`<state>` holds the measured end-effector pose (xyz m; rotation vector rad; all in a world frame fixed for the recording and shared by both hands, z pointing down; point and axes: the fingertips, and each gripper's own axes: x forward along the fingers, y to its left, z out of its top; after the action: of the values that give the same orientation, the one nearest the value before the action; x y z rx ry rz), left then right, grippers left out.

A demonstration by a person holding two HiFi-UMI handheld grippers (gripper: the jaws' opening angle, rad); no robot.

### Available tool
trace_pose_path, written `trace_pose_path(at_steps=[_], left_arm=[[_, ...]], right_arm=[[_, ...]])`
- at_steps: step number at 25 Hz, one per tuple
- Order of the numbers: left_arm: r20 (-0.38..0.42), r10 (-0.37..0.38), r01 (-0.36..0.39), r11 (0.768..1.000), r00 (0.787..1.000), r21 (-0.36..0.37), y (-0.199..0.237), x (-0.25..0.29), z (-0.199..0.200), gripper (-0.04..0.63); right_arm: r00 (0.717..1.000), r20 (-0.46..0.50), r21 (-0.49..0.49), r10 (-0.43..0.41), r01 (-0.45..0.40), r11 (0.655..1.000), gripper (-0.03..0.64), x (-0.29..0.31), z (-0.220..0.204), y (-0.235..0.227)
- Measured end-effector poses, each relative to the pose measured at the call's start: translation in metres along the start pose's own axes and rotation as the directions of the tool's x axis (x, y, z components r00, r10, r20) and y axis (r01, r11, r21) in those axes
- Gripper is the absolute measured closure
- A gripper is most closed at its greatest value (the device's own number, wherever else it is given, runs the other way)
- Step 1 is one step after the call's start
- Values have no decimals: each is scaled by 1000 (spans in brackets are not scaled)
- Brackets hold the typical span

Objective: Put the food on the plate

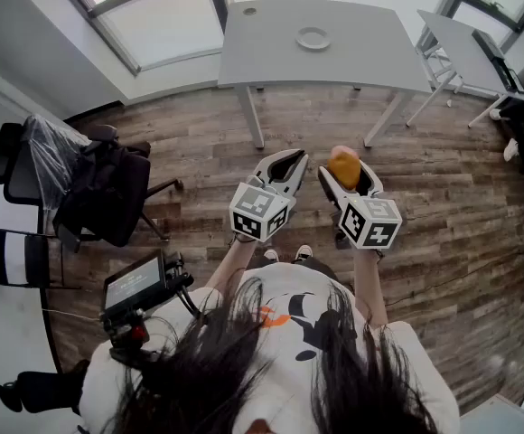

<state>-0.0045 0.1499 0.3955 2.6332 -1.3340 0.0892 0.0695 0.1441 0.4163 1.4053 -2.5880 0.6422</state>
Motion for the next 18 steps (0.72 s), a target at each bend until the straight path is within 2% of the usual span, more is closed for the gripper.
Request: trace_pose_path(at_steps=[18], left_arm=[[-27, 14, -15, 1000, 1000, -11, 3, 22, -9, 589]], right_arm=[[1000, 24, 28, -12, 11, 1000, 245, 8, 6, -31]])
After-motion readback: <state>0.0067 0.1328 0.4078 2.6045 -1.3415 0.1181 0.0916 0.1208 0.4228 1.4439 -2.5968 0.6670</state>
